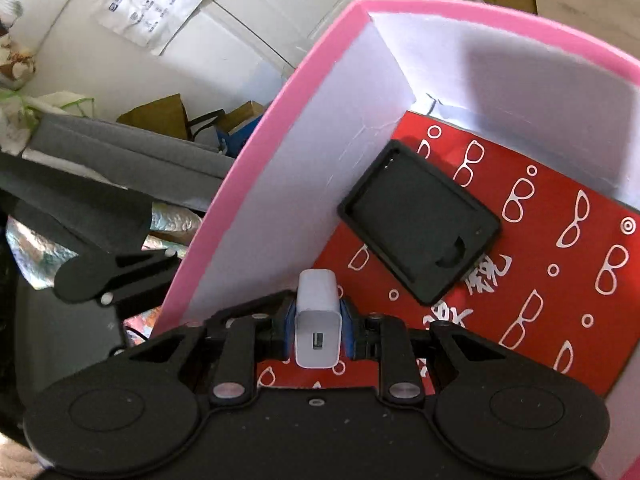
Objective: Organize rigid objects
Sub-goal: 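Carry the white charger plug into the pink box and release it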
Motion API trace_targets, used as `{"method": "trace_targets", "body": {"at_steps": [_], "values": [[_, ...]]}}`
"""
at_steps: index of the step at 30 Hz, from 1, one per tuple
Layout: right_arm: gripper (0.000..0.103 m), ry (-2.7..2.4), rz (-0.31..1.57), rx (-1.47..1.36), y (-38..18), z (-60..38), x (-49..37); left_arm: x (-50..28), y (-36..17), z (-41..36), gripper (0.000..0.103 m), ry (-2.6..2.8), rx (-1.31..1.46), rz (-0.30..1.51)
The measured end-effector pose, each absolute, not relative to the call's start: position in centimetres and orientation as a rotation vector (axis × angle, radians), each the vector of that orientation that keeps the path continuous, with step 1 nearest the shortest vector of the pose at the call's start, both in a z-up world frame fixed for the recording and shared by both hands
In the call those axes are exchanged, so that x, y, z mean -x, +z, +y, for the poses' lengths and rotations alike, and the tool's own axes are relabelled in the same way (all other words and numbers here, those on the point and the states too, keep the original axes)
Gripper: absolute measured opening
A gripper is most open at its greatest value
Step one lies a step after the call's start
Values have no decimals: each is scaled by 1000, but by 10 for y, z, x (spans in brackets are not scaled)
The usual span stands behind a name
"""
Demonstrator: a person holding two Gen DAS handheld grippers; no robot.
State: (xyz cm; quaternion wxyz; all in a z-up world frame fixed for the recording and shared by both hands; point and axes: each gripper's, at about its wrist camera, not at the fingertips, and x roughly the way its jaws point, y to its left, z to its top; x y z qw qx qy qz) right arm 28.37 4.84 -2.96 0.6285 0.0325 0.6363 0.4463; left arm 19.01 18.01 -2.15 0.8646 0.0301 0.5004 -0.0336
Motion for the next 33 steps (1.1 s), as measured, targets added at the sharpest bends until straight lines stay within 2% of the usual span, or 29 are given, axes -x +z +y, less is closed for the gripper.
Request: {"method": "trace_targets", "body": {"at_steps": [3, 4, 5, 16, 21, 26, 33], "values": [[40, 1002, 1411, 2, -25, 49, -277, -189, -22, 183, 15, -70, -49, 1046], [52, 986, 1378, 50, -21, 50, -273, -189, -22, 184, 15, -69, -45, 1045], [54, 976, 1341, 91, -15, 49, -269, -189, -22, 185, 15, -69, -40, 1045], [58, 1010, 965, 45, 65, -53, -213, -185, -22, 188, 15, -55, -36, 1012], [61, 904, 795, 89, 70, -108, -183, -185, -22, 186, 14, -51, -45, 1017], [61, 750, 787, 75, 54, -147, -169, -187, -22, 184, 14, -51, -53, 1031], [58, 634, 889, 58, 0, -159, -151, -186, -23, 182, 14, -52, -65, 1023]]}}
